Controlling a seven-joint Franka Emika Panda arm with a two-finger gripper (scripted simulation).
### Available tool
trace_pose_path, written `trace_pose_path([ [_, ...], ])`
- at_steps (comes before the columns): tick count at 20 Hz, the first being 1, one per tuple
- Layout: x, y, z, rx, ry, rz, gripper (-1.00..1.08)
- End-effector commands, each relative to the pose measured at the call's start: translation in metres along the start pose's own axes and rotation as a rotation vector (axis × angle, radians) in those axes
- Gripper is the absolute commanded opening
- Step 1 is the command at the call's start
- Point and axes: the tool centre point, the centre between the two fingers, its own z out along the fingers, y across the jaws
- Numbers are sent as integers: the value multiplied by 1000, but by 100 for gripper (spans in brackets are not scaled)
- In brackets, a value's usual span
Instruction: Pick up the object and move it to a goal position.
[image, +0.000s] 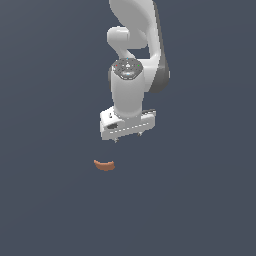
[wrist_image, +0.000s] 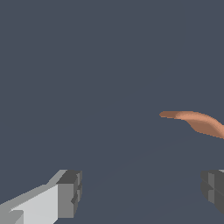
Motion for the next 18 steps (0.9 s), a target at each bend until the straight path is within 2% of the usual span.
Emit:
trace_pose_path([
  [1, 3, 6, 4, -2, -1, -61, 100],
  [18, 18, 47, 29, -10, -3, -477, 100],
])
